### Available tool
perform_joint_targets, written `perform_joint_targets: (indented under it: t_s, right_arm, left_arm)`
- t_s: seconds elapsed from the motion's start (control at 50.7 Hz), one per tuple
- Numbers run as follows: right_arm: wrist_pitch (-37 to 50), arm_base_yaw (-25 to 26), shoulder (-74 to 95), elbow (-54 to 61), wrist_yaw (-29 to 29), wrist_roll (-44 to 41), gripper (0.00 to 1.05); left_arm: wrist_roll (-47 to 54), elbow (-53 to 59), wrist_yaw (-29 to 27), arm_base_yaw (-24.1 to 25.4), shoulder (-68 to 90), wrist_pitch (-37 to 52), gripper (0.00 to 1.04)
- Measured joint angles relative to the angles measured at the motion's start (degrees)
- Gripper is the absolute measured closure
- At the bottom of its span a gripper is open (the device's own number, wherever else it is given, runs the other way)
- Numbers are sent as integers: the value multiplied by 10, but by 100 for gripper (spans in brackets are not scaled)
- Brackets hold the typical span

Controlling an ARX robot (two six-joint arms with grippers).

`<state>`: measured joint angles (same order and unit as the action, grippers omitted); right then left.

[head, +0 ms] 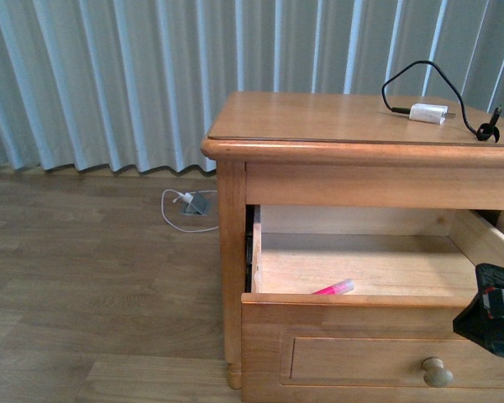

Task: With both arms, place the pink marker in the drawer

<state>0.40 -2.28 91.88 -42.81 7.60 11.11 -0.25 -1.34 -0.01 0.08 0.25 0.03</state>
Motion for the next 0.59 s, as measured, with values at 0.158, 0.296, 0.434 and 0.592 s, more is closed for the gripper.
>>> perform_joint_targets:
  t_s: [0.158,0.296,0.434,0.592]
  right_arm:
    - [63,0,73,-30,-28,-1,8]
    - [117,0,125,-66,-46,-2,8]
    - [169,-1,168,-96,-57,1,8]
    - [228,-9,220,-144,-72,6,8]
  left_arm:
    - [0,0,0,0,0,0,6]
    - [0,0,0,0,0,0,6]
    - [0,0,0,0,0,0,6]
    - [0,0,0,0,0,0,6]
